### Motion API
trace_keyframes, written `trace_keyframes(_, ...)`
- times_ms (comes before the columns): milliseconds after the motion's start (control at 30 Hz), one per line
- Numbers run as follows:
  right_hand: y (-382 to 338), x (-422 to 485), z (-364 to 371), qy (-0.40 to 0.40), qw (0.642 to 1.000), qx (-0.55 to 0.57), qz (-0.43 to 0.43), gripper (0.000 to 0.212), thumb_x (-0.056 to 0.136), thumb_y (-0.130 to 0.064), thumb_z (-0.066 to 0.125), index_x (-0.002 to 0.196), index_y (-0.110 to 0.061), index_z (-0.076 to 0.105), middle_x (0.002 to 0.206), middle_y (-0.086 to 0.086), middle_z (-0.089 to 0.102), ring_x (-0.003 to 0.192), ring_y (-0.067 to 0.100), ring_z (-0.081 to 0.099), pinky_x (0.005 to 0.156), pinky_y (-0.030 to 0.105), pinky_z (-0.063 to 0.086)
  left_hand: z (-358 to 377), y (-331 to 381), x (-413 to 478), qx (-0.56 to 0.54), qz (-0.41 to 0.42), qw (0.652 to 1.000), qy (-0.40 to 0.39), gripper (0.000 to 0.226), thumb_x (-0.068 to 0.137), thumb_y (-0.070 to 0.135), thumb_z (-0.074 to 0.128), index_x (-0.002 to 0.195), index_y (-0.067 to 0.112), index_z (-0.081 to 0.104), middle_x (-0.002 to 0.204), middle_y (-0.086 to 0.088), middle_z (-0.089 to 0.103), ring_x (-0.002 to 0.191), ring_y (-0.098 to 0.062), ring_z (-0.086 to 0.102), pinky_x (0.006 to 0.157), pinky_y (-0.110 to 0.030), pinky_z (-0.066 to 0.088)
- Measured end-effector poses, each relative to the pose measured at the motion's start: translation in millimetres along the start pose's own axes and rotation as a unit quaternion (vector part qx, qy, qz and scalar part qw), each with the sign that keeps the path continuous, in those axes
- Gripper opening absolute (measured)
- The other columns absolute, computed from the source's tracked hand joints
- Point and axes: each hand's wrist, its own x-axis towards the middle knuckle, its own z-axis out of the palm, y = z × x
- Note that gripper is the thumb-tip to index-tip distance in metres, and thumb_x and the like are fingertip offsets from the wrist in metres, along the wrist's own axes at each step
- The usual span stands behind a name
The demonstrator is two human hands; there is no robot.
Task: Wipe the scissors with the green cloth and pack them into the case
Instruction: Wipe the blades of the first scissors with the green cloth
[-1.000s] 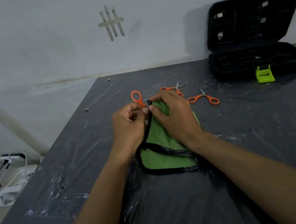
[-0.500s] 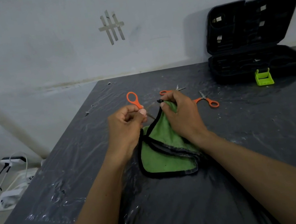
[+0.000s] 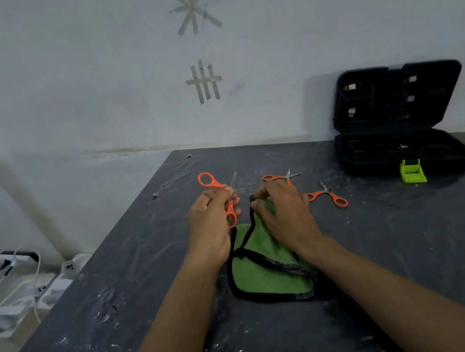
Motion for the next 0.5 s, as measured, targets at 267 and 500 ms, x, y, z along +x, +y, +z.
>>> trace_keyframes(267, -19.5, -5.4, -25.5, 0.010, 0.999, 0.027, 0.036, 0.016, 0.093, -0.044, 0.051, 0.099, -0.030, 0.057, 0.114, -0.012, 0.054, 0.119, 0.010, 0.040, 0.088, 0.024, 0.013, 11.5, 14.4, -7.7, -0.055, -0.025, 0.998, 0.018, 0.032, 0.094, 0.044, 0.051, 0.085, 0.013, 0.056, 0.074, -0.005, 0.063, 0.068, -0.015, 0.063, 0.059, -0.029, 0.049)
trace_keyframes(500, -41.9, -22.1, -32.9, 0.020, 0.981, 0.166, 0.101, 0.021, 0.088, -0.052, 0.058, 0.094, -0.032, 0.061, 0.087, -0.021, 0.064, 0.091, -0.003, 0.058, 0.094, 0.033, 0.031, 31.1, 30.9, -25.2, -0.103, -0.036, 0.993, 0.038, 0.054, 0.088, 0.062, 0.044, 0.091, 0.011, 0.061, 0.077, -0.007, 0.067, 0.067, -0.014, 0.067, 0.056, -0.028, 0.048)
